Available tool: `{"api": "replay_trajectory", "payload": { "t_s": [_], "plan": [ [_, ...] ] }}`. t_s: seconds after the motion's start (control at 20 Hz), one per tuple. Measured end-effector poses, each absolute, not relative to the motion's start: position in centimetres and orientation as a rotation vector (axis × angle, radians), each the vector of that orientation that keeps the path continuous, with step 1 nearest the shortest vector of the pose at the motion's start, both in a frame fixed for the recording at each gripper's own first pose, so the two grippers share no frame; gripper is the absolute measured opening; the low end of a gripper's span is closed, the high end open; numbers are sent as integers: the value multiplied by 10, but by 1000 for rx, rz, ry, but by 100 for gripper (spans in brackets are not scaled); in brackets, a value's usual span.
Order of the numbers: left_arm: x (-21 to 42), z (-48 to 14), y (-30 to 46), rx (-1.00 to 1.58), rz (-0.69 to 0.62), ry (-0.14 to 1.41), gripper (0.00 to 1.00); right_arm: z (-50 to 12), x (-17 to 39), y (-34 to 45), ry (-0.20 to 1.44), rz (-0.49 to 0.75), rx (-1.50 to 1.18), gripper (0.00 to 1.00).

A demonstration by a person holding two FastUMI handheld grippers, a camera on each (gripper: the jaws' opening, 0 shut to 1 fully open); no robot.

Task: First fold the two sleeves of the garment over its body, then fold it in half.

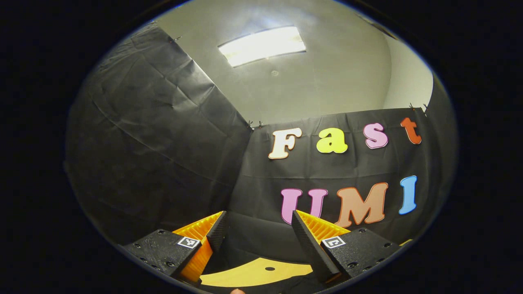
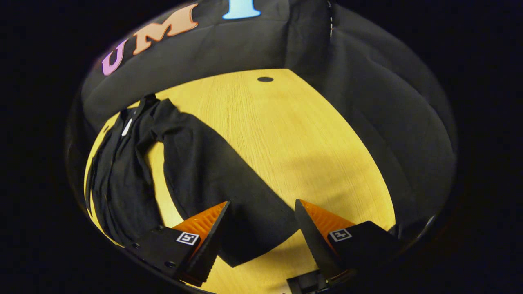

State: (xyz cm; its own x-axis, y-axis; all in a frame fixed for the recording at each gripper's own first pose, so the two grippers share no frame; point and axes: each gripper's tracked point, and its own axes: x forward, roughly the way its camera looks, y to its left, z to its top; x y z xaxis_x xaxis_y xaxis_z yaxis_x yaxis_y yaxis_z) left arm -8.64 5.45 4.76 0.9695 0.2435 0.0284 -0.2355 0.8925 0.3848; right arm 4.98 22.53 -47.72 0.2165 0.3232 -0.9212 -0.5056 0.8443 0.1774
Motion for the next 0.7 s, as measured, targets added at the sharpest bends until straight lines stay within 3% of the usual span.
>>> {"api": "replay_trajectory", "payload": {
  "t_s": [0.1, 0.3, 0.4, 0.5, 0.55, 0.7],
  "plan": [
    [-88, 41, 54, 392, 246, 43, 92, -480, 45, 223, 1255, 619, -208, 99],
    [-87, 31, 53, 393, 252, 58, 92, -481, 49, 226, 1254, 629, -184, 92],
    [-86, 26, 53, 382, 254, 68, 92, -481, 52, 224, 1256, 644, -189, 77],
    [-88, 20, 54, 371, 258, 84, 92, -481, 52, 231, 1260, 661, -193, 56],
    [-89, 18, 55, 368, 264, 93, 92, -478, 50, 234, 1268, 673, -194, 39],
    [-97, 19, 57, 372, 286, 109, 92, -477, 48, 238, 1262, 727, -220, 14]
  ]
}}
